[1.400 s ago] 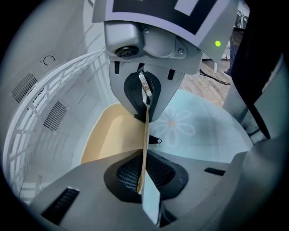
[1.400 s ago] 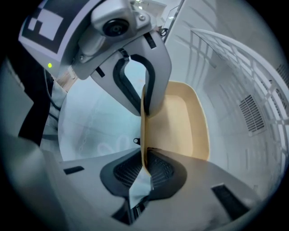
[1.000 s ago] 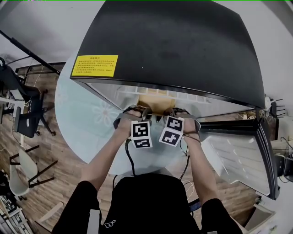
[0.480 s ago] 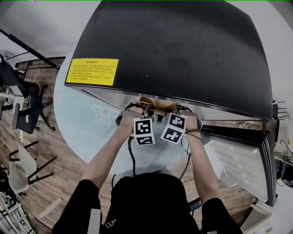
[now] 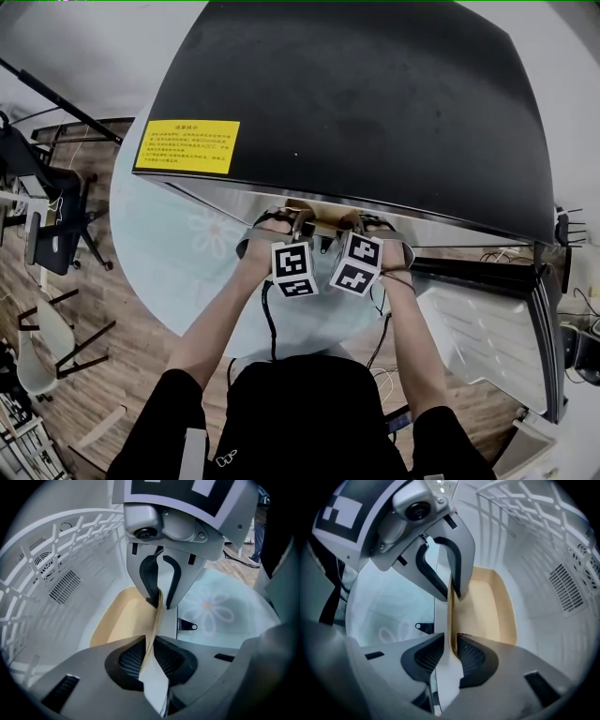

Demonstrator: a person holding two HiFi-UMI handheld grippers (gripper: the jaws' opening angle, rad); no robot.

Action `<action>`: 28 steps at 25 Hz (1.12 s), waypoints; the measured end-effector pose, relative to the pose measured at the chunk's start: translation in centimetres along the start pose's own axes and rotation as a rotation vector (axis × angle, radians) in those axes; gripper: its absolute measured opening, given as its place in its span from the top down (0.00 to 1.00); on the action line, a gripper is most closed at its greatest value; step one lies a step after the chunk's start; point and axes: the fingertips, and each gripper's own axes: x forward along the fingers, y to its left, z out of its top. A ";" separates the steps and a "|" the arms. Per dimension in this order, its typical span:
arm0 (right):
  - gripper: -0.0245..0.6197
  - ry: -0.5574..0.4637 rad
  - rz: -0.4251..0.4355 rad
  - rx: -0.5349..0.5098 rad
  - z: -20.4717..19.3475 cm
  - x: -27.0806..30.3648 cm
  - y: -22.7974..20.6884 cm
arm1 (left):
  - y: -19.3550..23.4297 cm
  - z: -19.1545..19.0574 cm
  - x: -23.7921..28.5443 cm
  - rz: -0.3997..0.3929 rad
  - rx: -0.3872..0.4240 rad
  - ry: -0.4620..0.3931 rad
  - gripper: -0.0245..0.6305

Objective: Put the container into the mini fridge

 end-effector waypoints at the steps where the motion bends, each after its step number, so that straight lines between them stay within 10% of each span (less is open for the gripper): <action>1: 0.81 -0.001 -0.003 0.000 0.0 -0.1 0.0 | 0.1 0.1 -0.1 0.008 -0.005 -0.002 0.86; 28: 0.75 -0.015 -0.090 0.008 0.0 -2.3 -0.2 | 0.6 0.6 -2.3 0.059 -0.023 -0.017 0.77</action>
